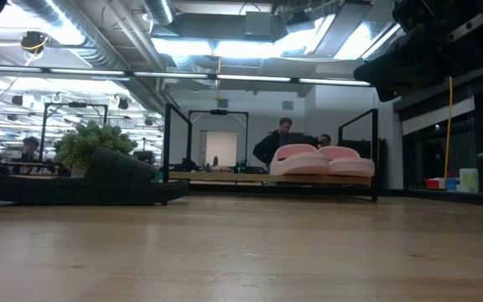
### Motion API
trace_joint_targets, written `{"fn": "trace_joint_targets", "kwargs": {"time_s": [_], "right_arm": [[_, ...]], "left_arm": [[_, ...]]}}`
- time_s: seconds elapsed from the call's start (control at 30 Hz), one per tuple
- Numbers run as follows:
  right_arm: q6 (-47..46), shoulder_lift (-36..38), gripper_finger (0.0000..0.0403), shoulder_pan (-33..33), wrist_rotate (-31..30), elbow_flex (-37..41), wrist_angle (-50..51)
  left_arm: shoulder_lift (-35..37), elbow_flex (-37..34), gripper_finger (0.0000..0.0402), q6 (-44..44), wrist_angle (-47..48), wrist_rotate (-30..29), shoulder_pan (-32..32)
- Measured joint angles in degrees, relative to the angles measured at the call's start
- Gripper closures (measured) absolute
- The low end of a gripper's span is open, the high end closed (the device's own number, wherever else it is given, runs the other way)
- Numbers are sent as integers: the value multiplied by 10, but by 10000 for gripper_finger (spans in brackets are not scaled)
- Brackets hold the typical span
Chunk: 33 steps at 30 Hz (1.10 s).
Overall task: Pick and place slides into the shelf
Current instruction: Put the bottom black slides on the shelf
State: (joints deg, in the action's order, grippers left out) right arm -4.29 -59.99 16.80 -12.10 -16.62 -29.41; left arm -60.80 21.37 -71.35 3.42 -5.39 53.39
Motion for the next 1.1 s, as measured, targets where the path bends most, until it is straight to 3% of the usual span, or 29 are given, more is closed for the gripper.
{"fn": "trace_joint_targets", "kwargs": {"time_s": [0.23, 0.43, 0.77, 1.0, 1.1], "right_arm": [[0, 0, 391, 0, 0, 0, 0], [0, 0, 391, 0, 0, 0, 0], [0, 0, 391, 0, 0, 0, -5], [0, 0, 391, 0, 0, 0, -6], [0, 0, 391, 0, 0, 0, -6]], "left_arm": [[-13, 0, 333, -36, -16, 1, 0], [-72, 0, 333, -36, -97, 19, 0], [-111, 1, 333, -46, -105, 38, 0], [-110, 1, 389, 33, -113, 50, 0], [-105, 0, 393, 61, -125, 47, 0]]}}
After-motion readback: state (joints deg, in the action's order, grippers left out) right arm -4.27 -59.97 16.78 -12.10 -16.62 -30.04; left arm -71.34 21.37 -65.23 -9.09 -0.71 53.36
